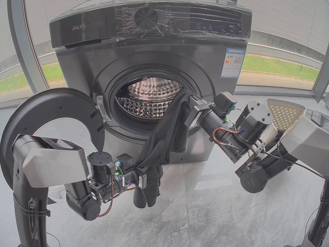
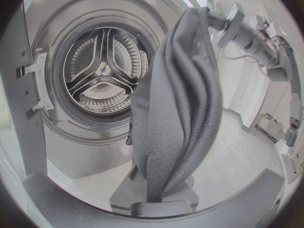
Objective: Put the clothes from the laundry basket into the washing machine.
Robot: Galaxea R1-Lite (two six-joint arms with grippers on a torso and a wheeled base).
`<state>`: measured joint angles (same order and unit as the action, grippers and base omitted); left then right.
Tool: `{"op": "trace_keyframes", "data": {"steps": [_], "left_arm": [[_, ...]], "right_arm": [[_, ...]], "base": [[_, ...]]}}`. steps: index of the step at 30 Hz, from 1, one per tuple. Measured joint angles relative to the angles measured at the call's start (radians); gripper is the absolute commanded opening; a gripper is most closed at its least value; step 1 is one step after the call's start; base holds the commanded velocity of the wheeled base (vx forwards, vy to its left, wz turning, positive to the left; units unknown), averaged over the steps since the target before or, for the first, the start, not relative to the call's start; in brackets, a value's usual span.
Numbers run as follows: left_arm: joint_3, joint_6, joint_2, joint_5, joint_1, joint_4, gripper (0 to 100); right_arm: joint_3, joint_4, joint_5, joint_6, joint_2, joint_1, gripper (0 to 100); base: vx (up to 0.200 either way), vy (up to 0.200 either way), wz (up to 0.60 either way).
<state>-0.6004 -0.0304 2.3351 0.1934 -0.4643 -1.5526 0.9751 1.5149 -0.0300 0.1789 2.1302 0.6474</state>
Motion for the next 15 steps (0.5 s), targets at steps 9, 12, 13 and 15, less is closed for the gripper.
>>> {"op": "trace_keyframes", "data": {"steps": [9, 12, 13, 15], "left_arm": [[0.246, -0.006, -0.237, 0.106, -0.028, 0.001, 0], [0.306, 0.004, -0.324, 0.14, -0.033, -0.001, 0], [0.323, 0.009, -0.356, 0.15, -0.033, -0.001, 0], [0.342, 0.015, -0.396, 0.16, -0.033, 0.0, 0]], "right_arm": [[0.003, 0.004, 0.001, 0.001, 0.047, -0.025, 0], [0.0, 0.004, 0.0, 0.001, 0.061, -0.027, 0], [-0.004, 0.004, -0.001, 0.001, 0.067, -0.027, 0], [-0.019, 0.003, -0.003, 0.0, 0.076, -0.026, 0]], "base": [[0.0, 0.0, 0.0], [0.0, 0.0, 0.0], [0.0, 0.0, 0.0], [0.0, 0.0, 0.0]]}}
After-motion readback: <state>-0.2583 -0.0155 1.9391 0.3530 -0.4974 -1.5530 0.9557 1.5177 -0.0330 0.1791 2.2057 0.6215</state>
